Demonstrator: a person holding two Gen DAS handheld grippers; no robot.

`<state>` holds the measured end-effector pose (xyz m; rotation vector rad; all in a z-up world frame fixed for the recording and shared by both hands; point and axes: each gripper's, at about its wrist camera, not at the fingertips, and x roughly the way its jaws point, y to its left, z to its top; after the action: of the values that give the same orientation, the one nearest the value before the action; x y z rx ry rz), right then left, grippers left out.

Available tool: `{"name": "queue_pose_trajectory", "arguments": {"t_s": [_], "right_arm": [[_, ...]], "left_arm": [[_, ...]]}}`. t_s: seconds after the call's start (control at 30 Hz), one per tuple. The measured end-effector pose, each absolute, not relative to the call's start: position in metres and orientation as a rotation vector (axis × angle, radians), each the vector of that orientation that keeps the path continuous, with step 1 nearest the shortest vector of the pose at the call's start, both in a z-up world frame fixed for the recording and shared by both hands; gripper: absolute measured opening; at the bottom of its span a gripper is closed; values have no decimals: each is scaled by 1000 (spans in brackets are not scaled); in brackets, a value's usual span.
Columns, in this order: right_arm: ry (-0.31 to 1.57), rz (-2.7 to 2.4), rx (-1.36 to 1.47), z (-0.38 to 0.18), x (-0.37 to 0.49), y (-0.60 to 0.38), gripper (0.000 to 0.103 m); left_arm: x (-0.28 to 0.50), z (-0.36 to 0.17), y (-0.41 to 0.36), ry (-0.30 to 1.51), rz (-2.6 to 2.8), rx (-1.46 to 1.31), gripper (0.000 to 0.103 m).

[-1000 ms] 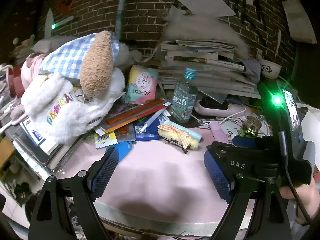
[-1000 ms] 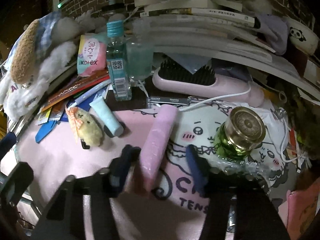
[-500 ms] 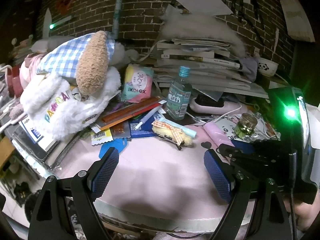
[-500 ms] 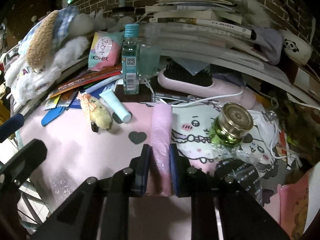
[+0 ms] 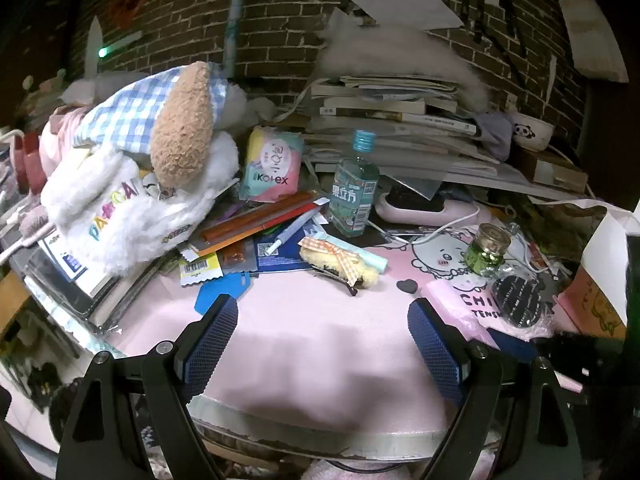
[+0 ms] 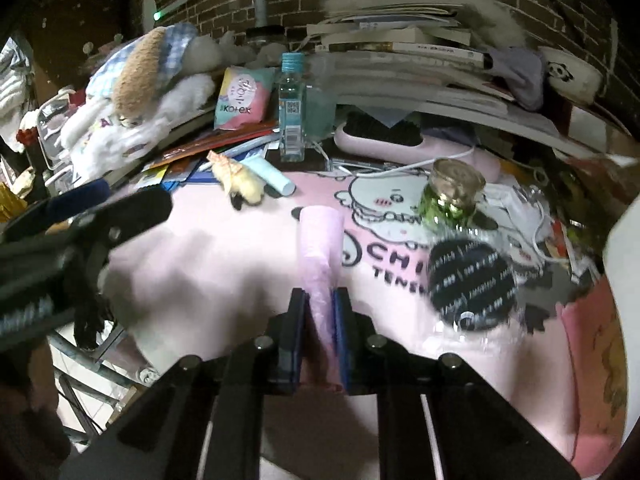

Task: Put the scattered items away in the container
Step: 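Lift the light pink tube with the right tool toward the white box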

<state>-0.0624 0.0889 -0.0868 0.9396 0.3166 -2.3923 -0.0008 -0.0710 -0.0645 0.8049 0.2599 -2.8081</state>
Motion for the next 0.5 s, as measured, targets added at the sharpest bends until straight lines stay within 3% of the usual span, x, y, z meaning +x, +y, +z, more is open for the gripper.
{"name": "queue_pose_trajectory", "arguments": {"t_s": [0.33, 0.43, 0.5], "right_arm": [[332, -2449, 827, -96, -53, 91, 14], [307, -2454, 811, -97, -56, 94, 22], [308, -2458, 778, -99, -53, 95, 22]], "left_arm": [[-2, -65, -73, 262, -2803, 811, 85], [-4, -66, -73, 262, -2806, 817, 85], [-5, -66, -73, 263, -2811, 818, 85]]}}
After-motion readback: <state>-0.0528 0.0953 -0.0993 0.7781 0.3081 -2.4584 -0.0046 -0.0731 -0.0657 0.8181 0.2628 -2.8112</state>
